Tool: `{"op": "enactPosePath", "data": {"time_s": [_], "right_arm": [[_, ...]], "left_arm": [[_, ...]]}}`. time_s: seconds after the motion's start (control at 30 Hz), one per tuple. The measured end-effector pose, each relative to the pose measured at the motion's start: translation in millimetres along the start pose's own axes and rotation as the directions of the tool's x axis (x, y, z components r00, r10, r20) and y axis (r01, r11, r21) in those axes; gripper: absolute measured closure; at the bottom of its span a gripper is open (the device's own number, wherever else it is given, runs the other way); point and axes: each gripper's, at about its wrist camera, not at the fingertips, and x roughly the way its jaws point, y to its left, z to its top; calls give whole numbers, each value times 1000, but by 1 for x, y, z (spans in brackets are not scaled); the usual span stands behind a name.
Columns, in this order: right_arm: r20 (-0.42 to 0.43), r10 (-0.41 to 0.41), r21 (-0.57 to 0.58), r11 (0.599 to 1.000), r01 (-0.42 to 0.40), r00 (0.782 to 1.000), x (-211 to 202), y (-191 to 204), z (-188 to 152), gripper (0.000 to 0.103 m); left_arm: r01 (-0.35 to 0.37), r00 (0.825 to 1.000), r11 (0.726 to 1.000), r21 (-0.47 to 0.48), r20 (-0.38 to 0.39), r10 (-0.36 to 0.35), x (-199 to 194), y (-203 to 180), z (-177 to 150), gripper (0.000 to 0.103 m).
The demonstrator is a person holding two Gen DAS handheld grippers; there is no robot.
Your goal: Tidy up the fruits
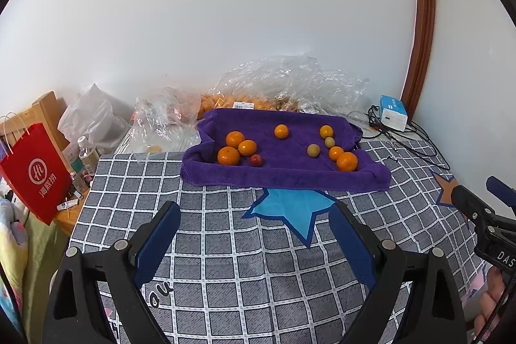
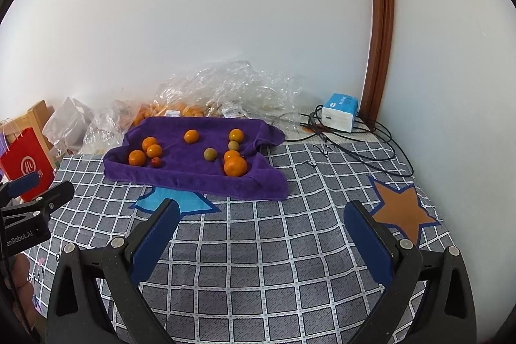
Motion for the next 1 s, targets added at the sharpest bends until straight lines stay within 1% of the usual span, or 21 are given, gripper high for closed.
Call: {"op": "enactPosePath", "data": {"time_s": [0.2,1.0], "right_arm": [[4,2,-2,1000,-2,1000,0,0,0,2],[16,5,-9,1000,-5,1000,-3,1,2,2]], "left_arm": [[3,1000,1000,8,2,-3,-2,-2,-1,10],[2,1000,1000,-10,10,-2,-6,-1,2,10]]}}
